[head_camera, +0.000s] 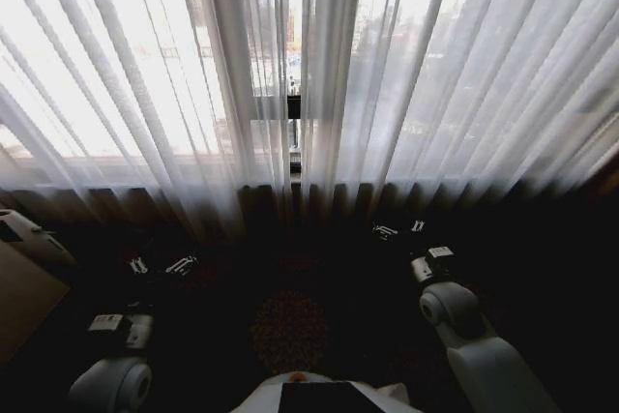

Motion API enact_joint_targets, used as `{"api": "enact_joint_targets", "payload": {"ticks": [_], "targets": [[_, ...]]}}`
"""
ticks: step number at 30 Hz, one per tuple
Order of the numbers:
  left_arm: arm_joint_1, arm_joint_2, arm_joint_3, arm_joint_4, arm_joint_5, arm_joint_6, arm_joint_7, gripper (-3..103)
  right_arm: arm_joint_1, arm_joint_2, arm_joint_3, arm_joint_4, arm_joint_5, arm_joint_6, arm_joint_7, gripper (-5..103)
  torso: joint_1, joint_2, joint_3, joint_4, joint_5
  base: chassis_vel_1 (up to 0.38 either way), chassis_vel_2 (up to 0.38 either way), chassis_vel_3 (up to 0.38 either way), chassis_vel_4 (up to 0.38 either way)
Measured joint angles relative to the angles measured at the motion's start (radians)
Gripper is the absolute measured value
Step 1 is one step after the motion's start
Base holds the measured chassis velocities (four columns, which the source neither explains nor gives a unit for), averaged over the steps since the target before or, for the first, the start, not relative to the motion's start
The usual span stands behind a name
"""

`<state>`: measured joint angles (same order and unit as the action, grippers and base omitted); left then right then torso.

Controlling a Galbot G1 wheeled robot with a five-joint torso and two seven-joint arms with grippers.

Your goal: Open the curtains by pulling them apart, changing their state from closed to fully open.

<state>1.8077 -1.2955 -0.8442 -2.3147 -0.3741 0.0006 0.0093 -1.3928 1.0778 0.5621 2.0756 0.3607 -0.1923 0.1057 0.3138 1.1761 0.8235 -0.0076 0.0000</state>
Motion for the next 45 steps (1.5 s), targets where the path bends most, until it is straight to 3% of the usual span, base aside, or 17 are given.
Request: {"api": "enact_joint_targets", "payload": {"ticks": [14,37,45], "targets": [[-0.007,-0.001,0.008,0.002,0.002,-0.002,0.003,100,-0.007,0.005,0.000,-0.007,-0.009,0.020,-0.003,100,0.000,0.000,0.000,-0.0001,0.0000,-0.170,0.291,0.156,-0.277],[-0.004,0.000,0.019,0.030,0.011,-0.043,0.009,100,-0.009,0.014,0.000,-0.012,-0.019,0.024,-0.001,100,0.000,0.000,0.000,0.0000,0.0000,-0.289,0.407,0.298,-0.402],[-0.004,0.002,0.017,0.038,0.010,-0.045,0.009,100,0.002,0.014,-0.008,-0.012,-0.011,0.023,0.000,100,0.002,-0.001,0.001,-0.0001,0.0007,-0.187,0.168,0.192,-0.174]]}}
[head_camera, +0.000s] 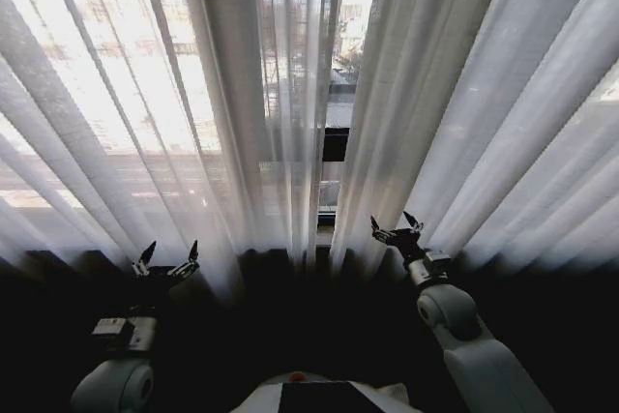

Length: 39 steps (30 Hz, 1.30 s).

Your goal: Open the curtains by pulling them apart, changing their state from closed to fully open.

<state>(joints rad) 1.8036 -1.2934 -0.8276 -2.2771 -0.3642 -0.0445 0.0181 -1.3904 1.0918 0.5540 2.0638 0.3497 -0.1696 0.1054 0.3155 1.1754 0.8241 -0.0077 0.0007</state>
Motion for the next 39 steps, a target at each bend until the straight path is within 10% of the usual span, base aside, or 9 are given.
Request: {"api": "enact_joint_targets", "payload": {"ticks": [39], "targets": [[-0.009,-0.093,-0.025,-0.044,0.039,0.037,-0.006,100,0.543,0.073,-0.297,-0.469,0.091,-0.047,0.042,100,-0.002,0.001,0.000,0.0001,-0.0007,0.007,-0.006,-0.008,0.006]]}}
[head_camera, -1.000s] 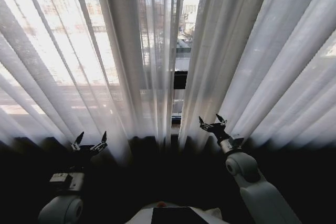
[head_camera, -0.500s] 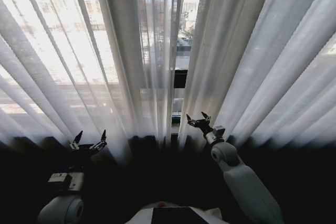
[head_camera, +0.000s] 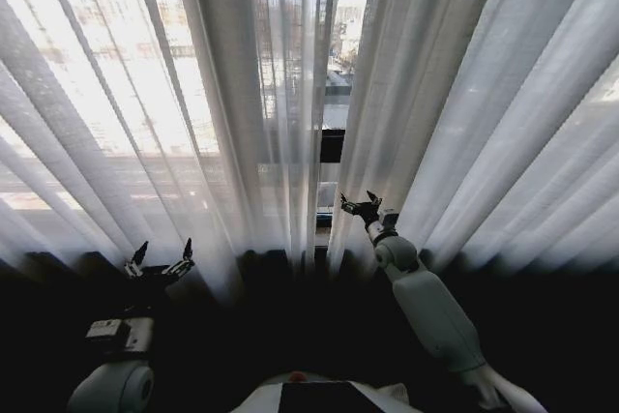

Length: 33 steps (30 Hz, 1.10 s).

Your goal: Open the curtains by pulling them apart, changing their state from closed to fully open.

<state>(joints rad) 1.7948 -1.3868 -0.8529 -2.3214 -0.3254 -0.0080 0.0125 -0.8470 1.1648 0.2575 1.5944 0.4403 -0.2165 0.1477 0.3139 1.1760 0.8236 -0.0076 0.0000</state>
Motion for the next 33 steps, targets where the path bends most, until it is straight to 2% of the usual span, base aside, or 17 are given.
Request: {"api": "enact_joint_targets", "payload": {"ticks": [1,5,7,8,13,15,17,18,20,23,28,33], "targets": [[0.001,-0.004,-0.001,-0.001,0.001,0.000,0.000,100,0.013,0.004,-0.002,-0.015,-0.003,0.001,-0.001,103,0.000,0.000,0.000,0.0000,0.0001,0.000,0.000,0.000,0.000],[0.004,-0.011,0.001,-0.006,0.006,0.000,0.000,100,0.036,0.014,-0.003,-0.039,-0.004,0.005,0.001,95,0.000,0.000,0.000,0.0001,0.0003,0.000,0.000,0.000,0.000],[0.003,-0.012,0.004,-0.006,0.009,0.000,0.000,100,0.036,0.011,-0.003,-0.038,-0.003,0.005,0.001,84,0.000,0.000,0.000,-0.0001,0.0004,0.000,0.000,0.000,0.000],[0.003,-0.012,0.004,-0.006,0.009,0.000,0.000,100,0.036,0.011,-0.003,-0.038,-0.003,0.005,0.001,84,0.000,0.000,0.000,-0.0001,0.0004,0.000,0.000,0.000,0.000],[-0.008,-0.018,0.012,-0.005,0.015,0.004,0.000,100,0.025,-0.012,0.003,-0.017,0.011,0.008,-0.001,57,0.000,0.000,0.000,-0.0002,0.0001,0.000,0.000,0.000,0.000],[-0.008,-0.020,0.012,-0.005,0.016,0.004,0.000,100,0.025,-0.014,0.003,-0.012,0.017,0.008,-0.001,57,0.000,0.000,0.000,-0.0002,0.0002,0.000,0.000,0.000,0.000],[-0.007,-0.025,0.013,-0.006,0.020,0.004,0.000,100,0.024,-0.018,0.005,-0.003,0.024,0.008,-0.001,46,0.000,0.000,0.000,-0.0001,0.0004,0.000,0.000,0.000,0.000],[-0.007,-0.025,0.013,-0.006,0.020,0.004,0.000,100,0.024,-0.018,0.005,-0.003,0.024,0.008,-0.001,46,0.000,0.000,0.000,-0.0001,0.0004,0.000,0.000,0.000,0.000],[-0.006,-0.026,0.013,-0.006,0.020,0.003,0.000,100,0.024,-0.020,0.005,0.002,0.025,0.008,-0.002,36,0.000,0.000,0.000,-0.0001,0.0003,0.000,0.000,0.000,0.000],[-0.005,-0.025,0.011,-0.006,0.020,0.003,0.000,100,0.024,-0.020,0.004,0.005,0.025,0.008,-0.002,30,0.000,0.000,0.000,0.0000,0.0002,0.000,0.000,0.000,0.000],[-0.004,-0.021,0.006,-0.011,0.017,0.002,0.000,100,0.024,-0.020,0.004,0.012,0.025,0.008,-0.002,3,0.000,0.000,0.000,-0.0001,0.0003,0.000,0.000,0.000,0.000],[0.000,-0.017,0.005,-0.012,0.015,-0.001,0.000,100,0.022,-0.019,0.003,0.024,0.025,0.008,0.001,1,0.000,0.000,0.000,0.0000,0.0002,0.000,0.000,0.000,0.000]]}}
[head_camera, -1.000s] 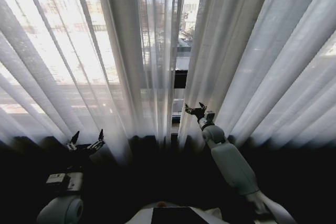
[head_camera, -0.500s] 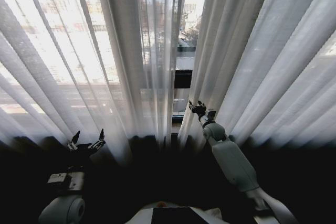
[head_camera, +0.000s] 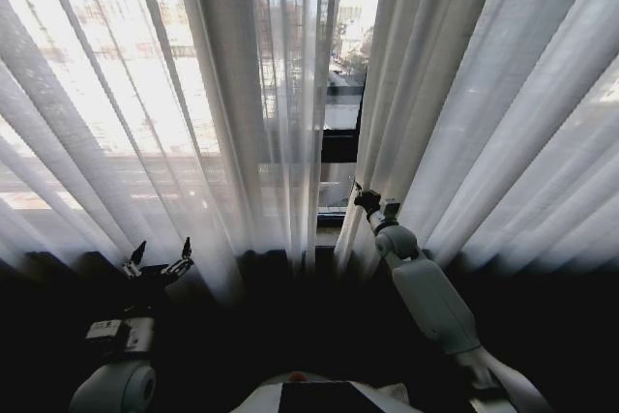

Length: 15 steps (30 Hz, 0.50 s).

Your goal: Open the curtains by pulling them apart, changing their state from closed to fully open.

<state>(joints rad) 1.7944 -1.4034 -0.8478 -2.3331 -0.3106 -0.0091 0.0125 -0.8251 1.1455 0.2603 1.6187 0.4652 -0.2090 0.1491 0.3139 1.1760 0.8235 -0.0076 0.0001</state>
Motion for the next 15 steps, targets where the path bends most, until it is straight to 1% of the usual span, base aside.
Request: {"api": "enact_joint_targets", "payload": {"ticks": [4,9,15], "targets": [[0.000,0.005,-0.002,0.001,-0.003,-0.002,0.000,100,-0.006,0.001,0.000,0.013,0.000,-0.001,0.007,0,0.000,0.000,0.000,-0.0001,0.0001,0.000,0.000,0.000,0.000],[0.002,0.013,-0.004,0.003,-0.013,-0.008,0.000,100,-0.027,-0.002,0.003,0.062,0.002,-0.010,0.038,0,0.000,0.000,0.000,0.0000,0.0001,0.000,0.000,0.000,0.000],[0.006,0.022,-0.008,0.007,-0.027,-0.022,0.000,100,-0.065,-0.021,0.030,0.159,0.021,-0.053,0.068,0,0.000,0.000,0.000,-0.0001,0.0000,0.000,0.000,0.000,0.000]]}}
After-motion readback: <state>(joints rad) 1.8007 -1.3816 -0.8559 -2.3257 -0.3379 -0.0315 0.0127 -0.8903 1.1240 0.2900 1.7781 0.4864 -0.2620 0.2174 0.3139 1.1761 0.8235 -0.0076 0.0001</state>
